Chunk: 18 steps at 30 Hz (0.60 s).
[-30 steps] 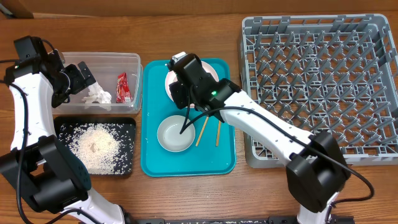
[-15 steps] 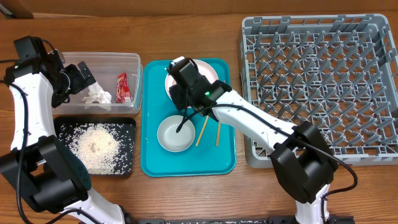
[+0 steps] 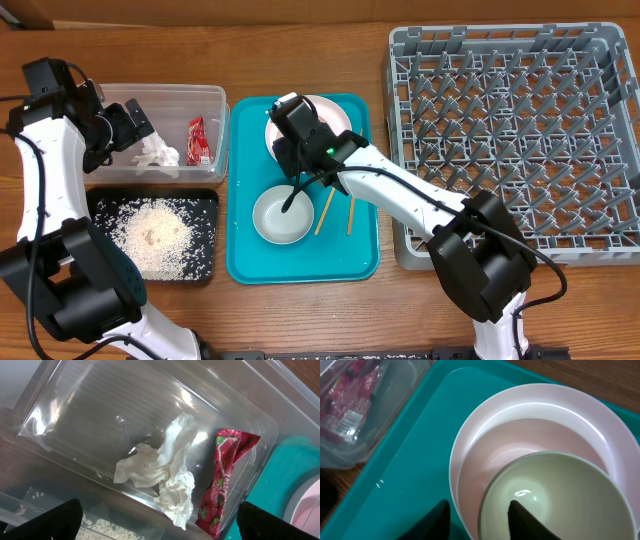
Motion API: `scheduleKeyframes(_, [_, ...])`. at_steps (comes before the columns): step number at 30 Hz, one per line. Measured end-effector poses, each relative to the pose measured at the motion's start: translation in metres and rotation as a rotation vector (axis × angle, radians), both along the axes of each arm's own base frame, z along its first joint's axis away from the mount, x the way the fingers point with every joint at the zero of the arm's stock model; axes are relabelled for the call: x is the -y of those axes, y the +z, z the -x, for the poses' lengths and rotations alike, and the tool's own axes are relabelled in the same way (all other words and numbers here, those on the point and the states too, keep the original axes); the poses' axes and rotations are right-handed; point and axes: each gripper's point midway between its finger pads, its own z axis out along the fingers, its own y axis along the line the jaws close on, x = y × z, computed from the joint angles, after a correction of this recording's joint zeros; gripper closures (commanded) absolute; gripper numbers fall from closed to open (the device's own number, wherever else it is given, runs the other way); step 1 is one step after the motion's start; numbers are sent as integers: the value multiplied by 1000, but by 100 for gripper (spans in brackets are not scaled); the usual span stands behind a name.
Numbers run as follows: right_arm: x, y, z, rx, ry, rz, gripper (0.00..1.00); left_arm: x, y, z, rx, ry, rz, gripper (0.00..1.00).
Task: Sort waste into correct bins and load items into the dishwasher
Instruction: 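Reach right gripper to white cup on pink plate and grasp it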
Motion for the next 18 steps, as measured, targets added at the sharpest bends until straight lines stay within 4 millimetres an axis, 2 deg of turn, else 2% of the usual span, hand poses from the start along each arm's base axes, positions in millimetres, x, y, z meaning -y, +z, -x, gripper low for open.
scheduleKeyframes(8, [5,0,-3,16,-15,23,73,0,0,0,0,0,0,0])
scheduleKeyframes(18, [7,-2,-1,7,-18,37,73,0,0,0,0,0,0,0])
